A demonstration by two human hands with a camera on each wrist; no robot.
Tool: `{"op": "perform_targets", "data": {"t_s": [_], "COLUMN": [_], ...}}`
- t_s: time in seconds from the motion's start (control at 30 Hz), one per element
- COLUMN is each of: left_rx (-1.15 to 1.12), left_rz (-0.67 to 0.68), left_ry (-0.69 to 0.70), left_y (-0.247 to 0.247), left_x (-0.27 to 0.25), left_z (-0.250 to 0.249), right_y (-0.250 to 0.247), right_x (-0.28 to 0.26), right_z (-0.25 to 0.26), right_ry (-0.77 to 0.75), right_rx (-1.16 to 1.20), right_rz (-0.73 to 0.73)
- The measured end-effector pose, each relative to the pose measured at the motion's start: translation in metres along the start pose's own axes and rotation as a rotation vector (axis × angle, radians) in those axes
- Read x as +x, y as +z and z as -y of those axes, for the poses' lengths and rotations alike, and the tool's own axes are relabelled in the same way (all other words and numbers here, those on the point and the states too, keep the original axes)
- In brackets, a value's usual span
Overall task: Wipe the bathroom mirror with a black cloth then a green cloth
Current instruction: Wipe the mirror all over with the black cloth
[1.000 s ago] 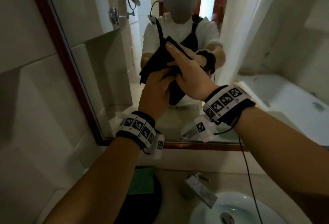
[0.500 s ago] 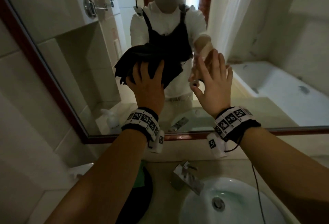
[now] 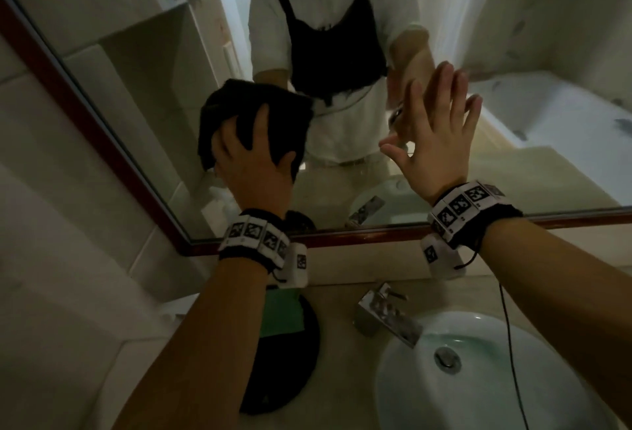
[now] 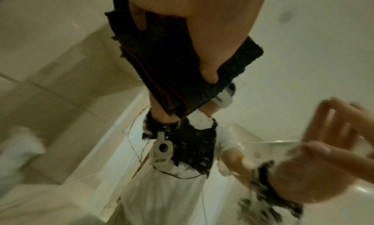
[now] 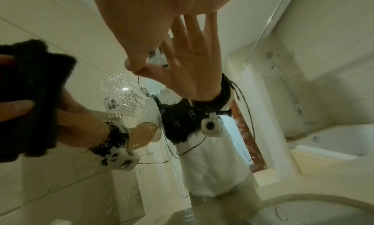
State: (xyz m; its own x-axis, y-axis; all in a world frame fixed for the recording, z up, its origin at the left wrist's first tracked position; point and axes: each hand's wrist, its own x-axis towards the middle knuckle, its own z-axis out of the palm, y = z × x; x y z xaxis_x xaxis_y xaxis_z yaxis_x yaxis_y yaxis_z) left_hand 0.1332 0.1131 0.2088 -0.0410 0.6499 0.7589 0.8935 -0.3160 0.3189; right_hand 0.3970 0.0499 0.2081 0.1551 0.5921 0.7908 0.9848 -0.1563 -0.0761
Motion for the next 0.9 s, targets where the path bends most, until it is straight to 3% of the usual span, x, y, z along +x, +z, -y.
{"op": "perform_targets", "data": {"t_s": [0.2,0.5,0.9], "left_rx": [-0.055,-0.041,-0.169], "left_rz": [-0.061,-0.044,-0.029], "left_ry": [-0.145,-0.249,-0.208], "left_y": [-0.011,-0.016,-0.007], "left_x": [0.007,0.004,-0.004], "left_z": [0.078,0.126,0.136], "right_y": [0.008,0.014,0.02], "right_x": [-0.001,-0.003,-0.006], "right_z": [-0.001,-0.004,-0.004], "right_ry": [-0.016,-0.034,-0.039], "right_rx": [0.008,0.017,0.012], "right_rz": [-0.034,-0.05,-0.066]}}
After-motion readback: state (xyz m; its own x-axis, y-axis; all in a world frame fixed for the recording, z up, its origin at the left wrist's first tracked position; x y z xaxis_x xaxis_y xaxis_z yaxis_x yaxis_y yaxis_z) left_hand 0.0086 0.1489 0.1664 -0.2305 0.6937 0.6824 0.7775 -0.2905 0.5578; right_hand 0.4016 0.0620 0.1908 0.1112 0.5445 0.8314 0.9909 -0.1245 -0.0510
